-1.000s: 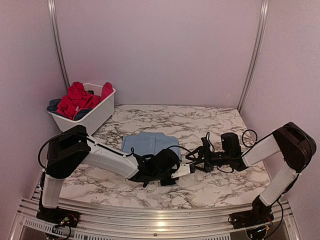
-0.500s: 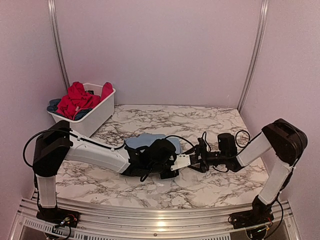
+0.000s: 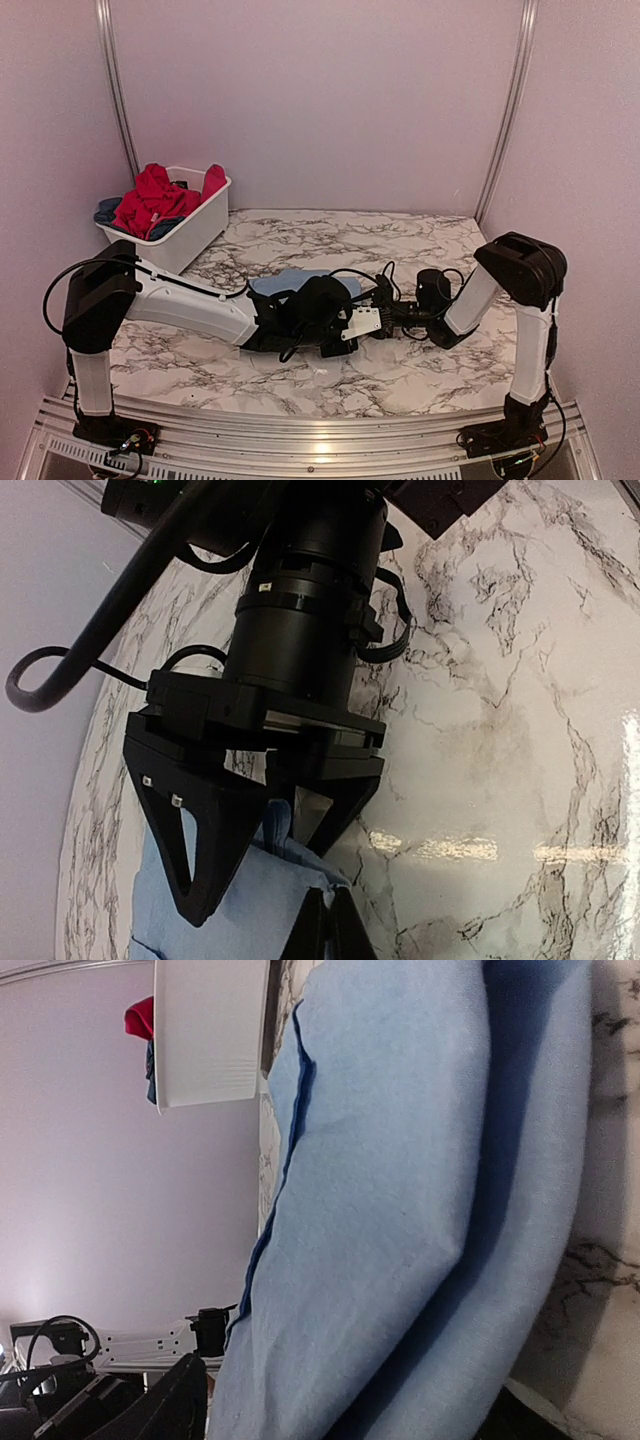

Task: Fold and stack the mixed laundry pile
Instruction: Pass from the left arm to the right, then turn over the square-folded shirt at the center of the board.

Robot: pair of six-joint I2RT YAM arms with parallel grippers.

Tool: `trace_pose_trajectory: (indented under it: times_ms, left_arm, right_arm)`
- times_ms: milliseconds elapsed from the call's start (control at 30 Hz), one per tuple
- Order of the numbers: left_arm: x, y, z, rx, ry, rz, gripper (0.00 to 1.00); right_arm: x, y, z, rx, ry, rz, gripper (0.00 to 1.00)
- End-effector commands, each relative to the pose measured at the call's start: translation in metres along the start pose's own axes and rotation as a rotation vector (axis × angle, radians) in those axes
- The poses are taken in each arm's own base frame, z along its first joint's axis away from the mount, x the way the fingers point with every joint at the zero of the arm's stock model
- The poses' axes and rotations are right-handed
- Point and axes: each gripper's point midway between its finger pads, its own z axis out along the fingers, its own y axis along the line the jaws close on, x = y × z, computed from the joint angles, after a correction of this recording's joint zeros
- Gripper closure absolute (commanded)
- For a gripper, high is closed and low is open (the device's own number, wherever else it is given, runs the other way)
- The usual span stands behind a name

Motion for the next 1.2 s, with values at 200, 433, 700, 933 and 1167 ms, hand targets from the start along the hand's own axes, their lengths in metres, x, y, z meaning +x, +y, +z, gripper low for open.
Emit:
trace_pose_trajectory:
  times_ms: [200,433,700,933,1167]
  left_arm:
    - [-0.008,0.007,-0.008,-0.02,-0.036,-0.04,0.94]
    - [-0.017,0.045,-0.038,-0.135,-0.073,-0.198,0.37]
    - [-0.017,0.094,-0.092,-0.241,-0.158,-0.384,0.01]
    - [0.005,0.108,-0.109,-0.295,-0.149,-0.456,0.01]
    - [0.015,0.112,-0.121,-0.314,-0.171,-0.499,0.01]
  right_arm:
    - [-0.022,0.025,0.018,-0.078,-0.059,-0.04,0.73]
    - [-0.032,0.035,-0.004,0.045,-0.081,-0.161,1.0]
    - [-0.059,0.068,-0.084,0.299,-0.143,-0.367,1.0]
    - [-0.089,0.115,-0.177,0.675,-0.25,-0.518,1.0]
    - [-0.109,0.141,-0.241,1.054,-0.273,-0.604,1.0]
